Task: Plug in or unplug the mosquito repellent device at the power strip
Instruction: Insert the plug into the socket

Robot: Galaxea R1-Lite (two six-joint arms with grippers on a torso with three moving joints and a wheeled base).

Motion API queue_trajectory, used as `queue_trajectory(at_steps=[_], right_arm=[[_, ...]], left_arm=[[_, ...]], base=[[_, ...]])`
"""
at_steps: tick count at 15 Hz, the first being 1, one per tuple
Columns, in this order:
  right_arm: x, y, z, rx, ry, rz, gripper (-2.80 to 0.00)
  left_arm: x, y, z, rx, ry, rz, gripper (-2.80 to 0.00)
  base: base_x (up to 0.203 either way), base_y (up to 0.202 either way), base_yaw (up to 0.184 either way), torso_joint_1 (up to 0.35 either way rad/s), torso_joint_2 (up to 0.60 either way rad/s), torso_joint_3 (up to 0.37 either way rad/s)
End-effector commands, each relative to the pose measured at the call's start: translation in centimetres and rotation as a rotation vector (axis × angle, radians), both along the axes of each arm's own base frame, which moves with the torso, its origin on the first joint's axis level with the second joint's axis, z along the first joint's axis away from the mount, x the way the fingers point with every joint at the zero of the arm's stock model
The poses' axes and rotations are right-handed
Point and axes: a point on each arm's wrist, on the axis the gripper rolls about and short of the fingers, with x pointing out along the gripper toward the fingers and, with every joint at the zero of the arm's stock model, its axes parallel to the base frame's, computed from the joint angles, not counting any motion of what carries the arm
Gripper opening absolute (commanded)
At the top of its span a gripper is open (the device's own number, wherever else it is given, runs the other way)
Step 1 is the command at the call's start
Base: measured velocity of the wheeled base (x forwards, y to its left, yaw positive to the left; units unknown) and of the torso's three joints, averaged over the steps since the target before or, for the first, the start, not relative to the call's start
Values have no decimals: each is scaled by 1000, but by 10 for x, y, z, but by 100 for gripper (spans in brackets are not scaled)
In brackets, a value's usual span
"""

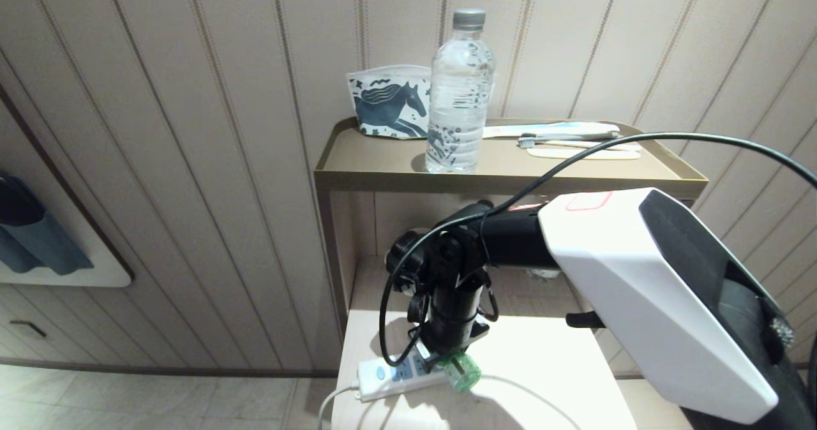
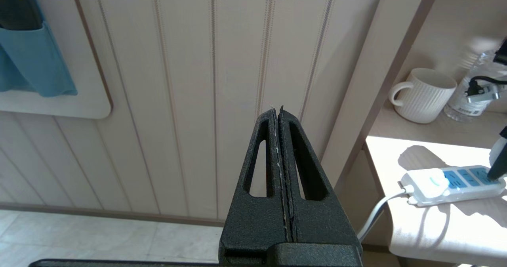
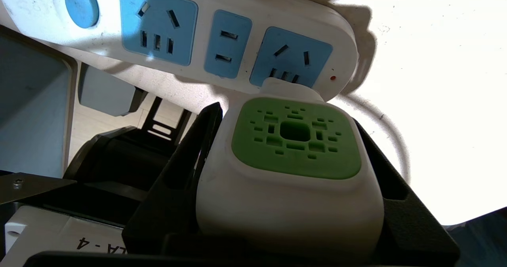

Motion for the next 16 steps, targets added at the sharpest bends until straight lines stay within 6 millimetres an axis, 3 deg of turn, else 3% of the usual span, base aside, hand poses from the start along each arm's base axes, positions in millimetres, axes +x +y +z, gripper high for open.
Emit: queue_trajectory(at_steps=[1,16], right_arm=[[0,1,-3,-3,6,2,-280],[-2,2,5,17,-17,3,-280]], left_arm=[[0,0,0,0,-1,0,-280],[0,0,0,0,1,-1,-280]], base=[[0,0,0,0,0,0],[0,0,0,0,0,0]])
